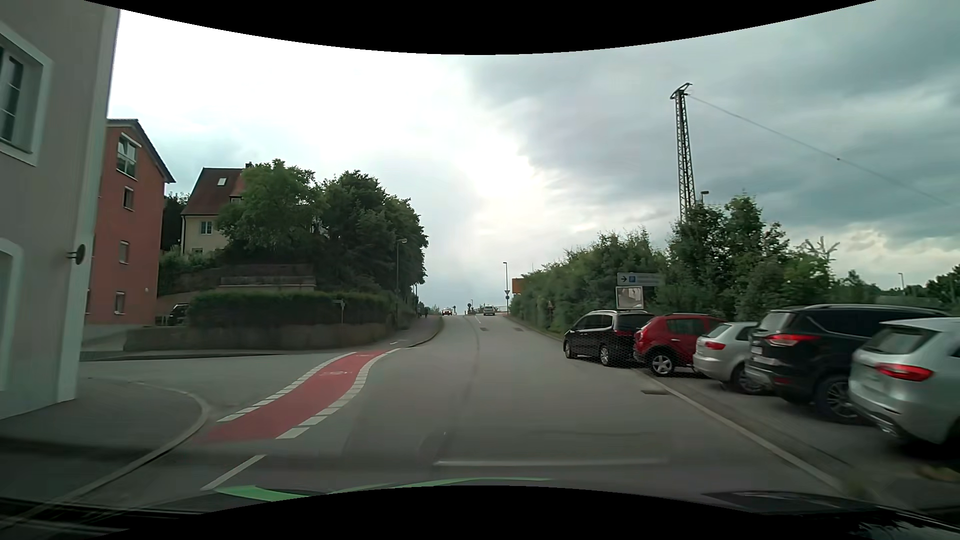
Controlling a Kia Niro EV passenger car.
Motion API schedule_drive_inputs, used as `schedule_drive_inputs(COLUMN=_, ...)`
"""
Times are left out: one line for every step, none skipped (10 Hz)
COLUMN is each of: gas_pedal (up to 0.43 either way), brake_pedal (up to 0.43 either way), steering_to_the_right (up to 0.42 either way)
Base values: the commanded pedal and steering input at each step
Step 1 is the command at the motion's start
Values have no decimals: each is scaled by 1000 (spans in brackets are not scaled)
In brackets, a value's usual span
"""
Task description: Follow the waypoints while adhering to traffic rules and regulations
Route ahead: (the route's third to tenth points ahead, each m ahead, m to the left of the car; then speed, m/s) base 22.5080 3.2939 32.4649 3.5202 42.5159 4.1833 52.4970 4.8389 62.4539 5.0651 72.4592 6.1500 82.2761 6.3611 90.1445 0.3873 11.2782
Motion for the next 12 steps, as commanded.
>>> schedule_drive_inputs(gas_pedal=79, brake_pedal=0, steering_to_the_right=-14)
schedule_drive_inputs(gas_pedal=79, brake_pedal=0, steering_to_the_right=-14)
schedule_drive_inputs(gas_pedal=79, brake_pedal=0, steering_to_the_right=-13)
schedule_drive_inputs(gas_pedal=79, brake_pedal=0, steering_to_the_right=-12)
schedule_drive_inputs(gas_pedal=79, brake_pedal=0, steering_to_the_right=-11)
schedule_drive_inputs(gas_pedal=79, brake_pedal=0, steering_to_the_right=-11)
schedule_drive_inputs(gas_pedal=79, brake_pedal=0, steering_to_the_right=-10)
schedule_drive_inputs(gas_pedal=79, brake_pedal=0, steering_to_the_right=-8)
schedule_drive_inputs(gas_pedal=79, brake_pedal=0, steering_to_the_right=-6)
schedule_drive_inputs(gas_pedal=67, brake_pedal=0, steering_to_the_right=-4)
schedule_drive_inputs(gas_pedal=67, brake_pedal=0, steering_to_the_right=0)
schedule_drive_inputs(gas_pedal=67, brake_pedal=0, steering_to_the_right=6)
